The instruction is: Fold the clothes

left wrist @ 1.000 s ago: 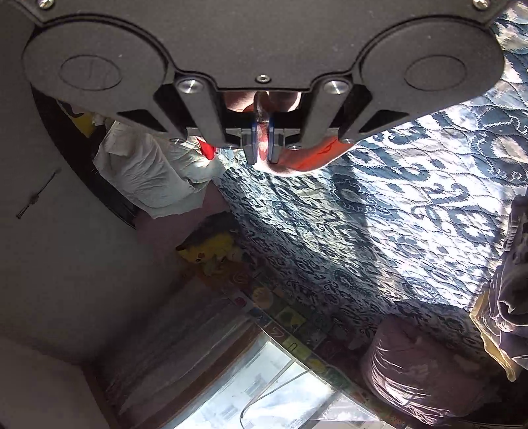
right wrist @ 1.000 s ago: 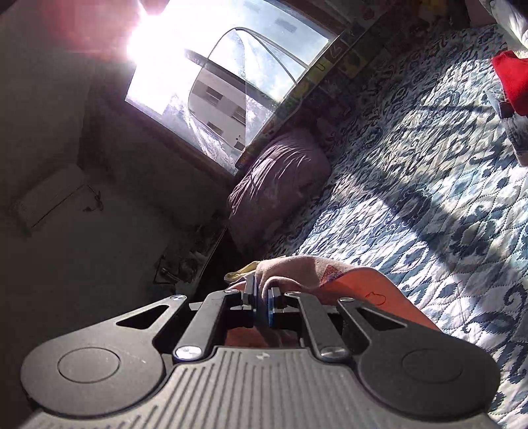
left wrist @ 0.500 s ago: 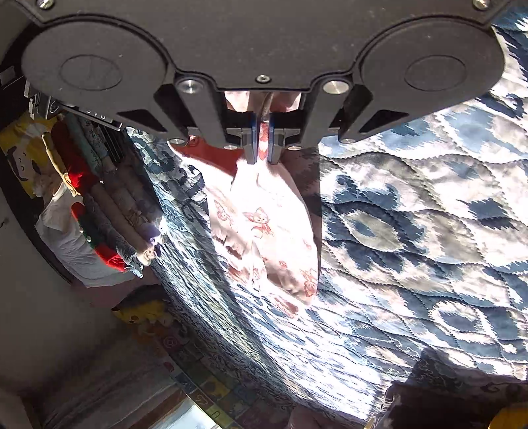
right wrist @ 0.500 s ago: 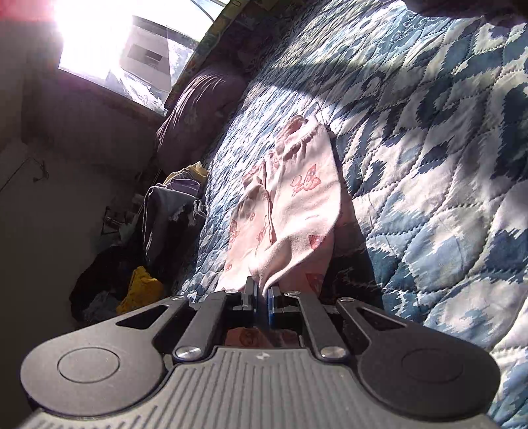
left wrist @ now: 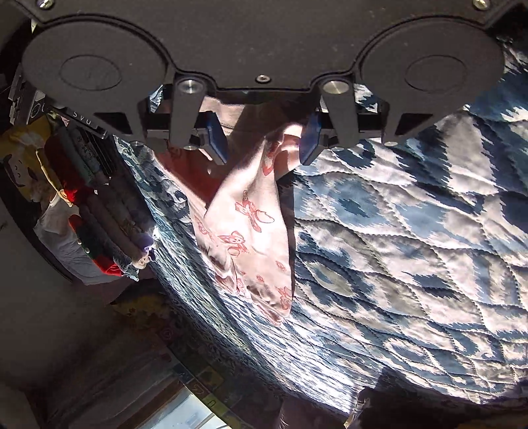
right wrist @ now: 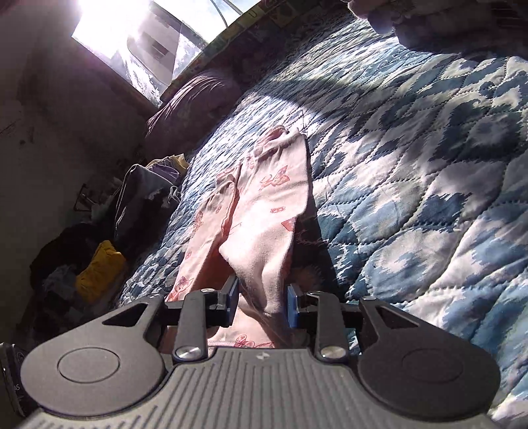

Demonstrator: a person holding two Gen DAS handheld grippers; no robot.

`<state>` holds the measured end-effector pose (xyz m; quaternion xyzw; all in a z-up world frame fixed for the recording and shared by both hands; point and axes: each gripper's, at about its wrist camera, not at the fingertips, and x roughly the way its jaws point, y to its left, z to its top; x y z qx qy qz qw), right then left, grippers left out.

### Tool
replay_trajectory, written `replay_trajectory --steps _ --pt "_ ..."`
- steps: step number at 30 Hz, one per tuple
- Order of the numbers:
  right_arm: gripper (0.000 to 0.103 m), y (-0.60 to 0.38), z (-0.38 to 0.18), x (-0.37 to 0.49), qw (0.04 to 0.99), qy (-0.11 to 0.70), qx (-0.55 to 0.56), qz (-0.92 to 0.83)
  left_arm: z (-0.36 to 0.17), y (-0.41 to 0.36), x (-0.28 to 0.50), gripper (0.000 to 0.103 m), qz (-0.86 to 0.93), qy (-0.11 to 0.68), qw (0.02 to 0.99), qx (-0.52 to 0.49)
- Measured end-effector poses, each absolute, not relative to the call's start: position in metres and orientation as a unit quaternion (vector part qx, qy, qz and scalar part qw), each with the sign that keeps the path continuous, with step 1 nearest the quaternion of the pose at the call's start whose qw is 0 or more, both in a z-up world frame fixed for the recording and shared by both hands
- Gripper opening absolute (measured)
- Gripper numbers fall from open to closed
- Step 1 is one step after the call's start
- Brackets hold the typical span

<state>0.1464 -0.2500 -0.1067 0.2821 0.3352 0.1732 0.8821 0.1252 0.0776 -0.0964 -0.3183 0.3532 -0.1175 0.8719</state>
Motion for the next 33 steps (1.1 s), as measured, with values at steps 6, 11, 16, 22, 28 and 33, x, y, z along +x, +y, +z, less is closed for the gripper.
replay_trajectory --steps 6,11,16,22,28,33 --pt "0.050 -0.271 -0.118 0.118 0.889 0.291 0.316 0.161 -0.093 0.090 0.125 0.047 -0.105 0.345 0.874 -0.325" --pt "0.066 -0.300 -0.126 0.133 0.861 0.264 0.403 0.163 -0.091 0.097 0.139 0.047 -0.097 0.344 0.874 -0.330" --pt "0.063 -0.316 -0.146 0.164 0.822 0.267 0.480 0.152 -0.078 0.095 0.182 0.047 -0.098 0.345 0.884 -0.300" --pt "0.068 -0.306 -0.145 0.194 0.830 0.263 0.464 0.165 -0.063 0.090 0.266 0.045 -0.100 0.351 0.901 -0.233" --pt "0.075 -0.278 -0.131 0.212 0.883 0.266 0.356 0.148 -0.070 0.081 0.337 0.045 -0.086 0.368 0.907 -0.183" --pt "0.076 -0.281 -0.135 0.216 0.879 0.265 0.367 0.152 -0.083 0.079 0.372 0.037 -0.081 0.385 0.903 -0.174"
